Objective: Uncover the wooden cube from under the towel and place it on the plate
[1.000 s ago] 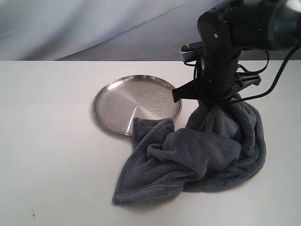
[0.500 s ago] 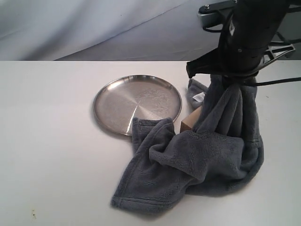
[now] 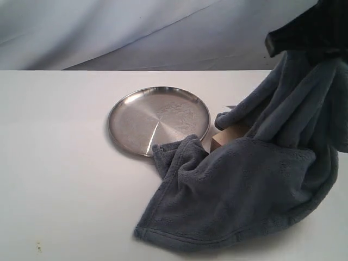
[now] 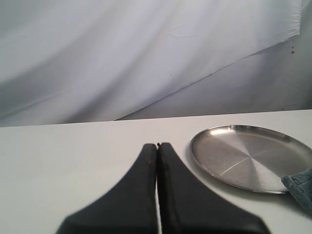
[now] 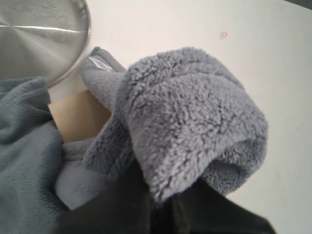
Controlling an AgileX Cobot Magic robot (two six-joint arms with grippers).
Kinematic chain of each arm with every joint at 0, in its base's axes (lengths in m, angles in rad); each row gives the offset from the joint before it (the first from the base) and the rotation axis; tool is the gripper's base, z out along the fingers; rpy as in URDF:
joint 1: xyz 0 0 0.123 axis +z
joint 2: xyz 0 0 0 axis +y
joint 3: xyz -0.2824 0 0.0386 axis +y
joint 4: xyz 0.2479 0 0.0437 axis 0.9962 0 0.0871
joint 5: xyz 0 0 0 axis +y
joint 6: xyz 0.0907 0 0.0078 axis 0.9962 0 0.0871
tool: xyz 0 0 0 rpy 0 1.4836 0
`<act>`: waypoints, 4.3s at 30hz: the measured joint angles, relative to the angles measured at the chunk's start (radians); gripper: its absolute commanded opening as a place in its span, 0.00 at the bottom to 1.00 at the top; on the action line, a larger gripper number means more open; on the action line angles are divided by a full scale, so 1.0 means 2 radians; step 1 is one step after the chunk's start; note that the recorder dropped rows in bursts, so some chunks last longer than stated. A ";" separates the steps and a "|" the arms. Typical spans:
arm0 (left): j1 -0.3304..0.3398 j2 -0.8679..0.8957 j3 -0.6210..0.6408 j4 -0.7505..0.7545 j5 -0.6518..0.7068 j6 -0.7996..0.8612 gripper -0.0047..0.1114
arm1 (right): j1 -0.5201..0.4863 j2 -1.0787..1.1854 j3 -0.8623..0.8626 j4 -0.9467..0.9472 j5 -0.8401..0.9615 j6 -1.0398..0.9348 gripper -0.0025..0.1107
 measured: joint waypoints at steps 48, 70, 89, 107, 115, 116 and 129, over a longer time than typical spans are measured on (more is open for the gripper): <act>0.000 0.000 0.000 0.000 0.000 0.000 0.04 | -0.104 0.039 0.097 -0.004 0.000 -0.022 0.02; 0.000 0.000 0.000 0.000 0.000 0.000 0.04 | -0.104 0.157 0.240 0.127 -0.114 -0.027 0.02; 0.000 0.000 0.000 0.000 0.000 0.000 0.04 | -0.104 0.125 0.240 0.151 -0.117 -0.066 0.60; 0.000 0.000 0.000 0.000 0.000 0.000 0.04 | -0.104 -0.019 0.240 0.244 -0.153 -0.101 0.02; 0.000 0.000 0.000 0.000 0.000 0.000 0.04 | -0.104 -0.010 0.240 0.292 -0.227 -0.112 0.02; 0.000 0.000 0.000 0.000 0.000 0.000 0.04 | -0.104 -0.004 0.240 0.295 -0.230 -0.112 0.02; 0.000 0.000 0.000 0.000 0.000 0.000 0.04 | -0.104 0.085 0.240 0.303 -0.245 -0.118 0.02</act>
